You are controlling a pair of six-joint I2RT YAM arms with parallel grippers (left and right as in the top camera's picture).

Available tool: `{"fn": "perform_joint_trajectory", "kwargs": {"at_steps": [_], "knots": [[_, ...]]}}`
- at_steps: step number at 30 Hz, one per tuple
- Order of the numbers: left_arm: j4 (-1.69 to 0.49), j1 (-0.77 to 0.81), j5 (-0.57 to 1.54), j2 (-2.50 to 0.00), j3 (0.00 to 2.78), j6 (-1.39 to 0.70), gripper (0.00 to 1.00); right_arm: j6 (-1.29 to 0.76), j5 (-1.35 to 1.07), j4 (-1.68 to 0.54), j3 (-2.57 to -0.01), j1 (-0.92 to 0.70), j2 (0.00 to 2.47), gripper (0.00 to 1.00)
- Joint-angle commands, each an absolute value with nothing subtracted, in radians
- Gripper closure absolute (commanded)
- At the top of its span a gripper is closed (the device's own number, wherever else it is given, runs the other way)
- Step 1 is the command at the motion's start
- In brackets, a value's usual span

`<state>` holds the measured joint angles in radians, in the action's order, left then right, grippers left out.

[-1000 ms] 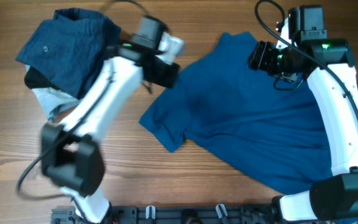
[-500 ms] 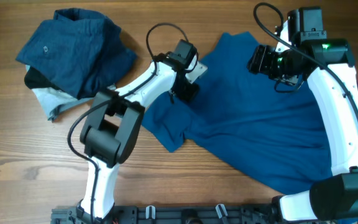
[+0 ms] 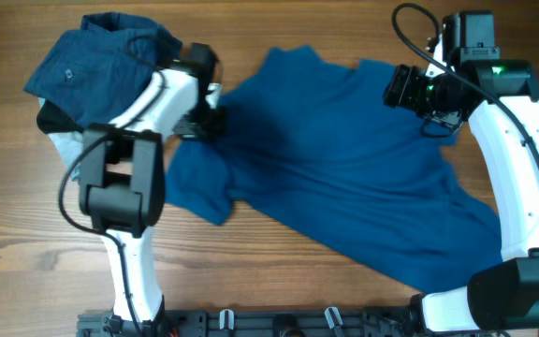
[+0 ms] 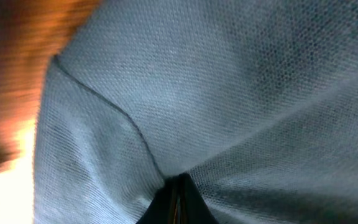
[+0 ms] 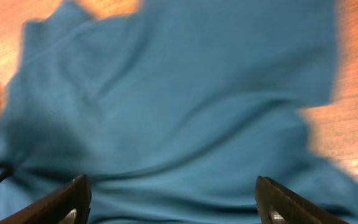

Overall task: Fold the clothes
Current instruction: 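Drag the teal shirt leftward onto the table center with the right gripper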

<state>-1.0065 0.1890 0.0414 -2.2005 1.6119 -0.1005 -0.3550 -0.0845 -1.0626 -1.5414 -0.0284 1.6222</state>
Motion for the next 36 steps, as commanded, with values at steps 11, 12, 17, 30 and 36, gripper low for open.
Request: {"fn": "perform_joint_trajectory", "kwargs": {"at_steps": [11, 12, 17, 30, 36], "knots": [[-1.034, 0.187, -0.038, -1.898, 1.55, -0.15, 0.73, -0.419, -0.072, -0.717, -1.126, -0.022, 1.693, 0.28], [-1.024, 0.201, -0.01, -1.829, 1.55, -0.149, 0.69, -0.419, -0.098, -0.649, -1.11, -0.022, 1.712, 0.35], [-0.968, 0.23, 0.163, -1.69, 1.55, -0.101, 0.32, -0.485, -0.316, -0.446, -1.103, -0.023, 1.814, 0.48], [-0.794, 0.371, 0.288, -1.848, 1.55, 0.004, 0.89, -0.509, -0.248, -0.534, -1.113, 0.006, 1.697, 0.69], [-0.831, 0.371, 0.287, -1.871, 1.55, 0.004, 0.8, -0.617, -0.198, -0.331, -1.113, 0.058, 1.782, 0.76]]}}
